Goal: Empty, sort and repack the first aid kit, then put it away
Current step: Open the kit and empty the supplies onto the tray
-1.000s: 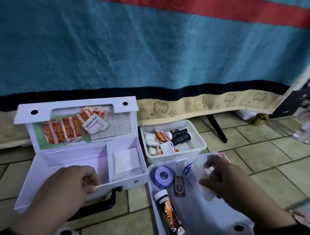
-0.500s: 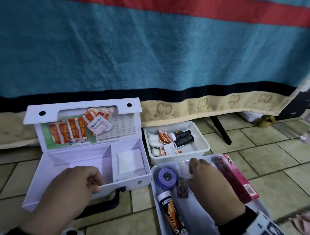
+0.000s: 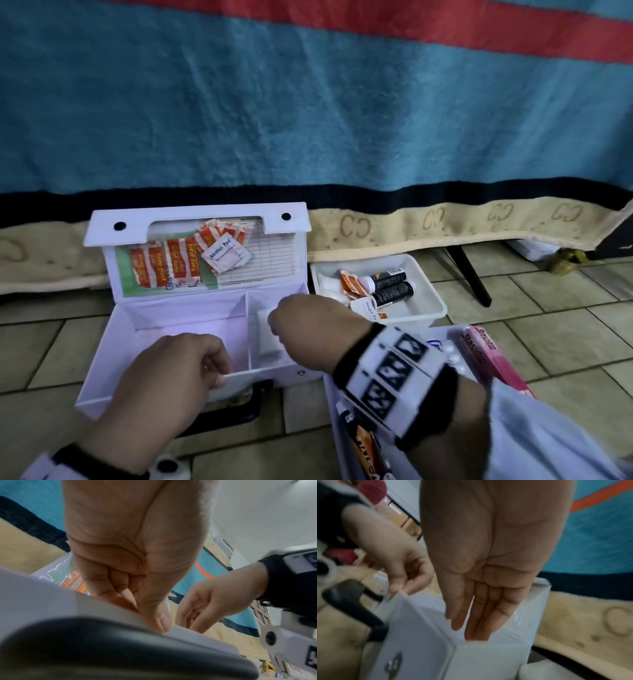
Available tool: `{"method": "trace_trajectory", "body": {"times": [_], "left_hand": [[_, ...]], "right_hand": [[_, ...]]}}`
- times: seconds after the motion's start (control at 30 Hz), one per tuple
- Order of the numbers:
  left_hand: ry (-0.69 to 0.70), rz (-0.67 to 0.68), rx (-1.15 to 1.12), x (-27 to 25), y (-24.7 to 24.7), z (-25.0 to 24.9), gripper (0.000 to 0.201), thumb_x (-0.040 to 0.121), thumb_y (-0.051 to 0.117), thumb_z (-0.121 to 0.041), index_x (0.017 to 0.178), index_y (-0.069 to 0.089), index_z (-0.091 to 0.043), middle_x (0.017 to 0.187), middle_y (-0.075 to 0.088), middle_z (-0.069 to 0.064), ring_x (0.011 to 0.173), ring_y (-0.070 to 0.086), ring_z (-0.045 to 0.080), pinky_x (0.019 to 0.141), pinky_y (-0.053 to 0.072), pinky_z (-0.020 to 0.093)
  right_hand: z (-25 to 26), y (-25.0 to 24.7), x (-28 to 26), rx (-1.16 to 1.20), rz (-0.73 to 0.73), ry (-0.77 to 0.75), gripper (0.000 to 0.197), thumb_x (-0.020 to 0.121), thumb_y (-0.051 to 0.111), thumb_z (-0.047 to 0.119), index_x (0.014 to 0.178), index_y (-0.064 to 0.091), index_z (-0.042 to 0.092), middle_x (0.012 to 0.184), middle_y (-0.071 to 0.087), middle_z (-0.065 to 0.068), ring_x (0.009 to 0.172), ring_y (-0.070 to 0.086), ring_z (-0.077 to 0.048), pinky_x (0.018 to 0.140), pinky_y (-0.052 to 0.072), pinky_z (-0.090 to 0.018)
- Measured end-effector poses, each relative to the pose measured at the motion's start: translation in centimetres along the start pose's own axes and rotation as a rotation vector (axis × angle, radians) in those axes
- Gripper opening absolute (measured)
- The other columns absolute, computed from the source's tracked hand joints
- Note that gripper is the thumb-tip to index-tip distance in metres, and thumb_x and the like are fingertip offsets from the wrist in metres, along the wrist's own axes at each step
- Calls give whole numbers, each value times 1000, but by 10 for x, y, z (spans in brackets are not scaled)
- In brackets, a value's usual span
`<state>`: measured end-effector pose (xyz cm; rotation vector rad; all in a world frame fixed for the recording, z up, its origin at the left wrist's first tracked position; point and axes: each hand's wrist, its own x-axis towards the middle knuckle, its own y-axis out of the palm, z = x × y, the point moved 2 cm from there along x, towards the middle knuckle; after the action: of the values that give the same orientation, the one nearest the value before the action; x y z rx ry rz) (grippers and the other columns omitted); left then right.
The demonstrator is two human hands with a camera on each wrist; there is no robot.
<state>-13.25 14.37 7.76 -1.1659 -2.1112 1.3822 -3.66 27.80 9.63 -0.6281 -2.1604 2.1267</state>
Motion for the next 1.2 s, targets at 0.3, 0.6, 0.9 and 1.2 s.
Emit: {"method": "trace_trajectory", "body": {"times": [0.3, 0.6, 0.9, 1.2], "left_hand": [[2, -24, -5, 2, 2, 4, 26, 75, 71, -17, 57, 62, -33, 59, 63, -17, 68, 56, -4, 62, 46, 19], [12, 3, -21, 0, 0, 3, 24, 74, 74, -18, 59, 63, -34, 66, 68, -14, 72, 59, -1, 65, 47, 22], [5, 53, 3, 6, 2, 6, 40, 68, 77, -14, 68, 63, -51, 60, 67, -18, 66, 63, 1, 69, 52, 30], [1, 82, 9, 9, 2, 6, 40, 68, 79, -17, 66, 62, -53, 62, 68, -16, 68, 63, 3, 70, 51, 28]], "right_hand": [[9, 16, 29, 27, 354, 37, 30, 97, 38, 5, 116, 58, -5, 73, 48, -9, 85, 45, -24, 77, 38, -35], [-46, -38, -45, 473, -188, 201, 8, 93, 53, 31, 95, 50, 23, 96, 63, -2, 86, 55, -21, 71, 39, -28], [-102, 27, -137, 467, -210, 731, 15, 81, 65, 38, 78, 60, 24, 63, 57, 11, 57, 49, 0, 48, 32, -15], [-84, 61, -113, 285, -167, 736, 25, 85, 59, 37, 102, 59, 18, 102, 64, -2, 92, 62, -21, 67, 34, -23]]}}
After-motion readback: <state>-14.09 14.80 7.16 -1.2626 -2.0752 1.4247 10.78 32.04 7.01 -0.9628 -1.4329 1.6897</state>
